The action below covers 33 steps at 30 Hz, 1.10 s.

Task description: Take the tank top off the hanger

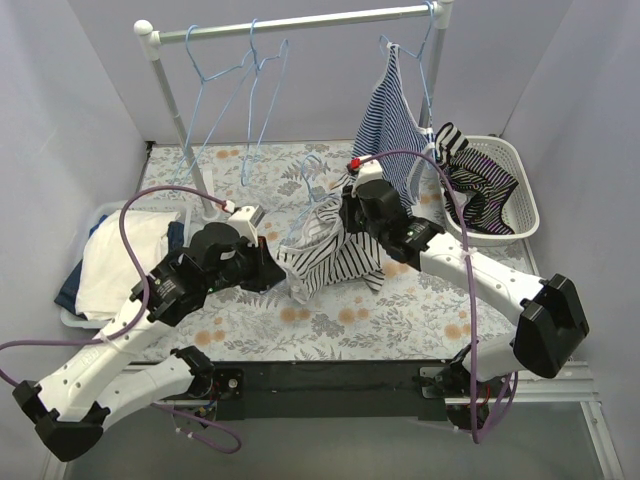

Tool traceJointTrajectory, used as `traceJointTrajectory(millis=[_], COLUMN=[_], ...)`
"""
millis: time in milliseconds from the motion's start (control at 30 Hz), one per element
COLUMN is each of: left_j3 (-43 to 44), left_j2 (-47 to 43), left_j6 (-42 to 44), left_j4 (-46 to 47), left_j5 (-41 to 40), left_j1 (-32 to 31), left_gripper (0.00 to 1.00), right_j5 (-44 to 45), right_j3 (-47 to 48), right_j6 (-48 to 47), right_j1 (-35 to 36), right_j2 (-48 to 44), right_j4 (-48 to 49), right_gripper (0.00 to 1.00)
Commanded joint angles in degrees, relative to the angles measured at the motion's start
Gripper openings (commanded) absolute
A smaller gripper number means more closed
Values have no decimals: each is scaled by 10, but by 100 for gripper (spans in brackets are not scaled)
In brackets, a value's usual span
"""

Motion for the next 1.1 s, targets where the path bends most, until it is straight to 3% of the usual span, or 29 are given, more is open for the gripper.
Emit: traceJointTrajectory(millis=[0,33,100,467,633,767,1067], left_j3=[-5,-6,-6,1,8,19,8], left_j2=[-19,-23,-30,-82,-108,-113,-80], left_j6=[9,8,5,-9,-13,-16,-2], left_j4=[5,4,-7,-44,-40,-19,67], left_j5=[25,24,14,-15,-31,-85,-105], left_j1=[2,2,1,2,2,2,2], left_gripper=[0,0,0,0,0,0,0], right_j5=[11,9,5,62,19,-79,-86], right_j3=[30,30,27,41,65,44,-36], right_j6=[-1,1,2,25,36,29,40], right_j1=[-28,-40,-47,-95,-105,-103,16], right_j2=[6,5,2,26,64,67,20], right_j4=[19,18,19,-25,-53,-53,-60], right_gripper=[18,6,3,1,1,1,1])
